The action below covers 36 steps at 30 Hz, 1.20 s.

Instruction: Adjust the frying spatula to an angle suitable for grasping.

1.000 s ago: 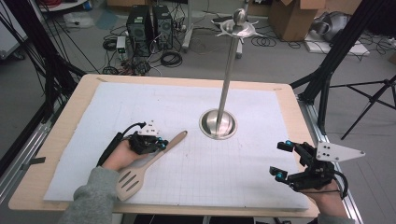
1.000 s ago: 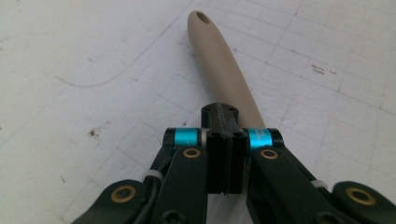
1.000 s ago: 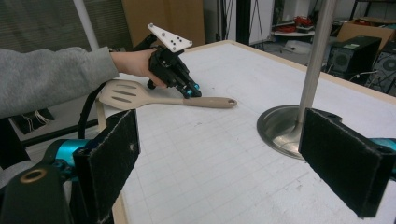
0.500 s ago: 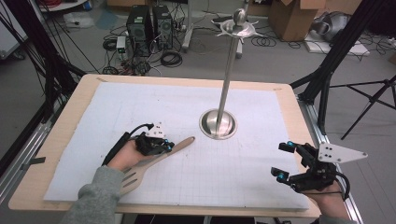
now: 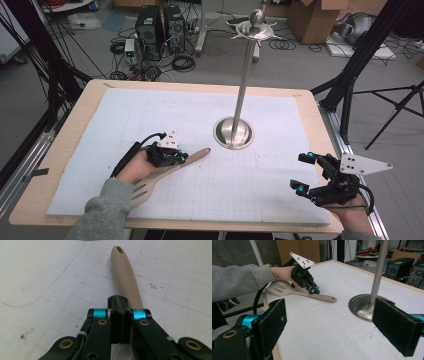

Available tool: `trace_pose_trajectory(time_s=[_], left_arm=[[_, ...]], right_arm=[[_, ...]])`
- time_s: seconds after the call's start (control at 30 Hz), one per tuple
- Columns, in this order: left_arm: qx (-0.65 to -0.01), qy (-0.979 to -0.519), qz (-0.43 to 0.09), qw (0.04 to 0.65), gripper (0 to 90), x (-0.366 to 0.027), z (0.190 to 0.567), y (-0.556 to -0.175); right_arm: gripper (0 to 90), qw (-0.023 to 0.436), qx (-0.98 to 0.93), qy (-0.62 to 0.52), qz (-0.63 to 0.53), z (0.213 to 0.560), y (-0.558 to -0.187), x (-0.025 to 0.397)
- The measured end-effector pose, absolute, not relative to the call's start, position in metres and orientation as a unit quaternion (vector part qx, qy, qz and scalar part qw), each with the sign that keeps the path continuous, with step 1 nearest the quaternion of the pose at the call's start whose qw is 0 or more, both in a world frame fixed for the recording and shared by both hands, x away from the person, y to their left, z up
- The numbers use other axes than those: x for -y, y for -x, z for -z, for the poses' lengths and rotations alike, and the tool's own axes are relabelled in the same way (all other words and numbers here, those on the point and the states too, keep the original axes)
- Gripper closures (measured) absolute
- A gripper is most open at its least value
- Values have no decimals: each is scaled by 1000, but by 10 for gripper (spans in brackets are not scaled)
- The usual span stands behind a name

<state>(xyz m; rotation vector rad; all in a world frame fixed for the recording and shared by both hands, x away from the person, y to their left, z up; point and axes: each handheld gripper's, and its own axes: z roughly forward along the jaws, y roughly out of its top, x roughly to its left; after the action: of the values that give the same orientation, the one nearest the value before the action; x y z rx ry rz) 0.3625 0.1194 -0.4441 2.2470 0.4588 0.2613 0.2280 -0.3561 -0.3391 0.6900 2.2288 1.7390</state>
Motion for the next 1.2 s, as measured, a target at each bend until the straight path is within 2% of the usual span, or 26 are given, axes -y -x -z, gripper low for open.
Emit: trace_pose_trajectory(time_s=[0.53, 0.77, 1.0, 1.2], left_arm=[[-176, -891, -106, 405, 895, -118, 444, -361], [-177, -883, -122, 418, 889, -124, 436, -360], [-194, -869, -142, 433, 811, -132, 422, -353], [-202, -855, -172, 445, 703, -136, 413, -346]], right_arm=[[115, 116, -761, -233, -594, 339, -229, 355], [114, 114, -760, -236, -595, 339, -229, 356], [114, 114, -760, -230, -598, 339, -233, 354], [114, 109, -762, -222, -599, 338, -239, 349]])
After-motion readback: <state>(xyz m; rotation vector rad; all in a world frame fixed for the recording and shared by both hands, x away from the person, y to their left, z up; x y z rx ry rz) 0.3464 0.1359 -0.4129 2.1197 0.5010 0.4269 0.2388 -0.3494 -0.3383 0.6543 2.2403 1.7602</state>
